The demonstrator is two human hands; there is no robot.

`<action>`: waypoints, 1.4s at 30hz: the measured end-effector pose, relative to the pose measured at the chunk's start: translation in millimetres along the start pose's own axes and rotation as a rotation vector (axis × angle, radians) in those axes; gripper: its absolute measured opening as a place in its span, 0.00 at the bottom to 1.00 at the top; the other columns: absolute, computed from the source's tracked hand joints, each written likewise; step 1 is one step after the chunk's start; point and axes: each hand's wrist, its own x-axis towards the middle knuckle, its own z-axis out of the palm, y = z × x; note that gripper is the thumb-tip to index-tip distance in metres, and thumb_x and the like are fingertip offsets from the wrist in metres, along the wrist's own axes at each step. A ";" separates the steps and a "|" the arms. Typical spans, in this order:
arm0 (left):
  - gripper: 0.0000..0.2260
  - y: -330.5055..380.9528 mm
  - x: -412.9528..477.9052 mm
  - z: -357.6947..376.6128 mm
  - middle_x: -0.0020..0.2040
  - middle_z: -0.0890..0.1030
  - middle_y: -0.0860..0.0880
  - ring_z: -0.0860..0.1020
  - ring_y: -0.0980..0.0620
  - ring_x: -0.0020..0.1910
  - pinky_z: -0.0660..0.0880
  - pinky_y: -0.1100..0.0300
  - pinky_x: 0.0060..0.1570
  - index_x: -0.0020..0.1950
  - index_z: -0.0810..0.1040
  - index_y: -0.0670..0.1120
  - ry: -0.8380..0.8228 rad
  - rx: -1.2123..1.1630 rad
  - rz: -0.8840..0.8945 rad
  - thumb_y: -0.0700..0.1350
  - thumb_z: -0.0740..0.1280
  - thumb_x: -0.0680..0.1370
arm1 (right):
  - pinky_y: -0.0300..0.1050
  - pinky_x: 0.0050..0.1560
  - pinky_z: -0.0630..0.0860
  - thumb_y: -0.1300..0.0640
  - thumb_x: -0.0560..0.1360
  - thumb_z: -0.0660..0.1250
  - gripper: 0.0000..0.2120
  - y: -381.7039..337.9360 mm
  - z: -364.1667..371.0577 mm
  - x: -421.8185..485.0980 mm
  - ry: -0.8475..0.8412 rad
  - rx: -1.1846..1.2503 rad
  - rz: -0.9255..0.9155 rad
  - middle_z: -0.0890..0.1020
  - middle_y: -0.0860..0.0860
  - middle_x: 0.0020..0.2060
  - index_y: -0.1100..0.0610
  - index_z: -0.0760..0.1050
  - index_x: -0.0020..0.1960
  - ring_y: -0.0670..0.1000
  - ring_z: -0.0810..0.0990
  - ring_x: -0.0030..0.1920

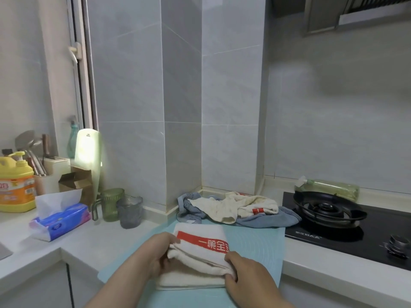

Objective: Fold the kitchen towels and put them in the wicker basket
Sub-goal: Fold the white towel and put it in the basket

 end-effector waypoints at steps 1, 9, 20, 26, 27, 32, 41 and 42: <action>0.06 -3.5 1.2 -4.9 0.27 0.68 0.47 0.64 0.52 0.22 0.57 0.66 0.26 0.41 0.70 0.44 0.019 0.076 0.029 0.39 0.67 0.69 | 0.41 0.53 0.73 0.47 0.79 0.58 0.14 2.5 1.9 0.0 0.012 -0.021 -0.025 0.80 0.46 0.55 0.46 0.69 0.63 0.47 0.76 0.48; 0.13 -16.5 1.1 -27.9 0.24 0.64 0.49 0.60 0.52 0.22 0.54 0.63 0.26 0.35 0.63 0.47 0.007 0.499 0.126 0.38 0.66 0.74 | 0.25 0.47 0.71 0.43 0.71 0.62 0.12 11.9 15.8 2.2 0.036 -0.049 -0.155 0.79 0.36 0.51 0.44 0.81 0.48 0.37 0.79 0.48; 0.10 -6.8 16.7 -14.0 0.29 0.70 0.48 0.68 0.52 0.26 0.60 0.62 0.28 0.37 0.70 0.44 0.139 0.525 0.205 0.42 0.70 0.72 | 0.29 0.62 0.68 0.22 0.66 0.50 0.34 12.5 4.0 4.8 -0.184 0.148 -0.065 0.65 0.23 0.55 0.38 0.79 0.60 0.33 0.71 0.58; 0.15 3.6 48.3 -1.2 0.32 0.73 0.50 0.72 0.51 0.30 0.63 0.59 0.31 0.38 0.71 0.46 0.295 0.741 0.338 0.56 0.68 0.71 | 0.29 0.52 0.70 0.50 0.78 0.64 0.08 13.9 -7.1 26.1 -0.076 0.337 0.021 0.79 0.36 0.50 0.37 0.78 0.45 0.36 0.76 0.53; 0.16 2.6 50.3 0.4 0.34 0.74 0.50 0.73 0.51 0.32 0.64 0.59 0.32 0.41 0.72 0.46 0.321 0.787 0.333 0.59 0.67 0.71 | 0.30 0.53 0.70 0.50 0.79 0.63 0.07 15.2 -6.6 33.1 -0.056 0.316 0.040 0.78 0.35 0.51 0.37 0.77 0.48 0.36 0.75 0.53; 0.13 -7.8 65.6 1.4 0.34 0.74 0.47 0.71 0.52 0.33 0.66 0.57 0.35 0.37 0.71 0.43 0.311 0.697 0.473 0.50 0.67 0.75 | 0.39 0.74 0.54 0.46 0.81 0.59 0.21 17.8 9.5 62.3 -0.158 0.196 0.075 0.64 0.40 0.73 0.45 0.66 0.74 0.44 0.59 0.74; 0.09 -8.5 72.1 -0.5 0.53 0.80 0.49 0.77 0.48 0.50 0.72 0.57 0.49 0.56 0.75 0.47 0.324 0.700 0.482 0.50 0.63 0.79 | 0.41 0.76 0.48 0.45 0.82 0.54 0.21 15.7 27.2 64.9 -0.302 0.185 0.058 0.53 0.40 0.78 0.41 0.62 0.75 0.44 0.50 0.78; 0.13 -7.7 72.3 -0.8 0.56 0.79 0.47 0.77 0.47 0.52 0.72 0.57 0.50 0.60 0.74 0.47 0.372 0.780 0.470 0.51 0.62 0.79 | 0.41 0.76 0.48 0.44 0.82 0.54 0.22 16.4 25.7 65.4 -0.313 0.193 0.061 0.53 0.40 0.78 0.42 0.62 0.76 0.44 0.50 0.78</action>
